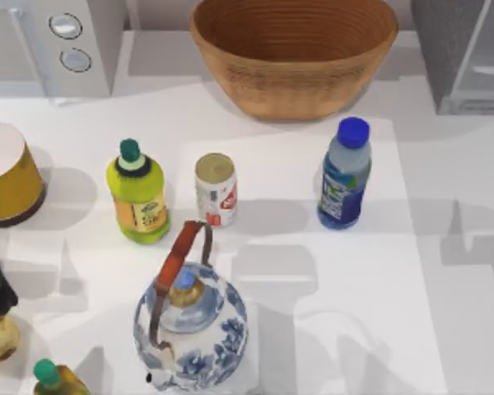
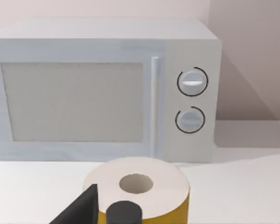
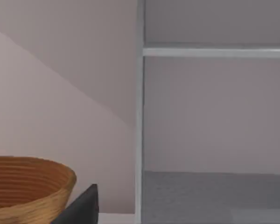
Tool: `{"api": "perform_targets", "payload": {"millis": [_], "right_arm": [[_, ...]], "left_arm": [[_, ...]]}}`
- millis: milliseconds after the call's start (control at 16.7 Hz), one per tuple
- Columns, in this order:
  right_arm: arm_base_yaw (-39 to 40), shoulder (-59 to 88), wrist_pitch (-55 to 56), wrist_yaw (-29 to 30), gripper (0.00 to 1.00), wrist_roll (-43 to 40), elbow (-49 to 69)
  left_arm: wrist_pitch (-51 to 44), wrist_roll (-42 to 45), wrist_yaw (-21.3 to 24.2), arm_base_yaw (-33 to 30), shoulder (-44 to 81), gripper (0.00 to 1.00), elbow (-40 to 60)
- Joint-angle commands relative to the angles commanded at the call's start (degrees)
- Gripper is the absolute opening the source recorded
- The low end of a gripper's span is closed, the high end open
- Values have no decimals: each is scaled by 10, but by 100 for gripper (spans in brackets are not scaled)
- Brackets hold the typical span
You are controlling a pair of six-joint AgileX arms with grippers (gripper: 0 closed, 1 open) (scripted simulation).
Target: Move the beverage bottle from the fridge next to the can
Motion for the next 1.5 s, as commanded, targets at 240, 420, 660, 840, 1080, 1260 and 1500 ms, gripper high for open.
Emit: {"api": "perform_targets", "payload": {"millis": [240,420,660,840,1080,1260,1500], "right_arm": [[-62,-160,-144,-54,100,8,-70],[-86,-222,-203,-77,100,14,-102],[-91,-233,-215,-81,100,15,-109],[-89,-232,-214,-80,100,15,-107],[-91,-278,-276,-78,100,15,-68],[-92,-344,-385,-79,100,15,-14],[-90,-450,-587,-81,100,15,73]], "left_arm": [[0,0,0,0,0,100,0],[0,0,0,0,0,100,0],[0,0,0,0,0,100,0],[0,0,0,0,0,100,0],[0,0,0,0,0,100,0],[0,0,0,0,0,100,0],[0,0,0,0,0,100,0]]}}
